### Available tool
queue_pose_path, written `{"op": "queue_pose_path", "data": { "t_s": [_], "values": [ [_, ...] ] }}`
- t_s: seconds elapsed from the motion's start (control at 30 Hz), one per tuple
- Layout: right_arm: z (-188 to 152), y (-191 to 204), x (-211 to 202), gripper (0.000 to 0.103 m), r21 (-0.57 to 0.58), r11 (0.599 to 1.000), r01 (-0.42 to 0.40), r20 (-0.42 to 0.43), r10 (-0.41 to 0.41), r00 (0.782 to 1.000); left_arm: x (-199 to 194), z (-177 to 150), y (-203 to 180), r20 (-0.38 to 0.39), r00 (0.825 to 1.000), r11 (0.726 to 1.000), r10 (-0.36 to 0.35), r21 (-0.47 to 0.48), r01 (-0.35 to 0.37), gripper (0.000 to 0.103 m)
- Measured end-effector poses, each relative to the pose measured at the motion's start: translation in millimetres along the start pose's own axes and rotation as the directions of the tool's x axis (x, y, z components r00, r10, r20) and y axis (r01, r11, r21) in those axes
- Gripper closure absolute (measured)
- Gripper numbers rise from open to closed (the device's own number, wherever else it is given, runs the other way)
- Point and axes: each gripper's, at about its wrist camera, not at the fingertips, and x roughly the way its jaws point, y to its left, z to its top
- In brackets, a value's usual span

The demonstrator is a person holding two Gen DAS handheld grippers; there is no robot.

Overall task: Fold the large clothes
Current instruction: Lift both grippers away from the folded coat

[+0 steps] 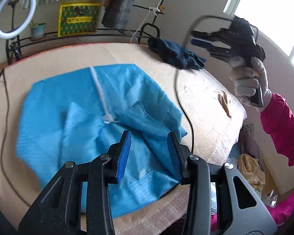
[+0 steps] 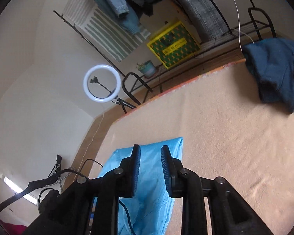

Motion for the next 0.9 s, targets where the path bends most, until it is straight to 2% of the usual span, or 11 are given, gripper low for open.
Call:
{"op": "queue_pose_path", "data": {
  "t_s": [0.07,0.17,0.3,0.43,0.5,0.57,0.6,0.67,0.77,0.83,0.9],
  "values": [
    [-0.7,20.0,-41.2,0.076,-0.035,0.999,0.013,0.061,-0.011,0.998,-46.4,-1.5,14.0,0.063,0.996,0.997,0.068,-0.03,-0.066,0.062],
    [-3.7,52.9,-103.7,0.073,-0.1,0.994,0.052,0.161,-0.035,0.986,-127.1,-0.3,31.3,0.189,0.966,0.981,0.179,-0.109,-0.16,0.062],
    [-8.0,103.7,-177.7,0.069,-0.207,0.967,0.149,0.288,-0.085,0.954,-232.6,5.0,37.2,0.335,0.884,0.942,0.328,-0.18,-0.281,0.062],
    [-10.5,145.4,-238.0,0.065,-0.277,0.935,0.223,0.381,-0.106,0.918,-315.8,7.9,22.8,0.422,0.812,0.915,0.404,-0.191,-0.356,0.062],
    [-8.5,159.2,-263.4,0.063,-0.296,0.928,0.227,0.409,-0.092,0.908,-349.6,9.3,11.1,0.442,0.788,0.904,0.428,-0.188,-0.385,0.062],
    [-4.4,169.1,-288.4,0.06,-0.307,0.914,0.264,0.447,-0.106,0.888,-369.3,12.6,-0.8,0.442,0.78,0.896,0.443,-0.178,-0.408,0.06],
    [-2.7,170.7,-298.9,0.056,-0.308,0.91,0.279,0.461,-0.114,0.88,-374.7,12.6,-6.7,0.436,0.779,0.891,0.451,-0.172,-0.42,0.052],
    [2.3,173.0,-309.1,0.052,-0.313,0.901,0.301,0.461,-0.133,0.878,-373.4,11.2,-6.0,0.428,0.786,0.894,0.447,-0.176,-0.413,0.047],
    [-2.3,166.2,-295.4,0.051,-0.315,0.89,0.33,0.415,-0.183,0.891,-337.4,5.4,12.5,0.38,0.838,0.919,0.392,-0.196,-0.341,0.047],
    [-11.8,152.7,-274.7,0.045,-0.296,0.907,0.301,0.363,-0.184,0.913,-296.7,-1.2,37.7,0.331,0.882,0.933,0.335,-0.247,-0.262,0.047],
    [-24.7,133.2,-247.7,0.044,-0.257,0.934,0.249,0.294,-0.169,0.941,-246.4,-6.5,68.6,0.271,0.924,0.929,0.27,-0.327,-0.176,0.047]
  ]
}}
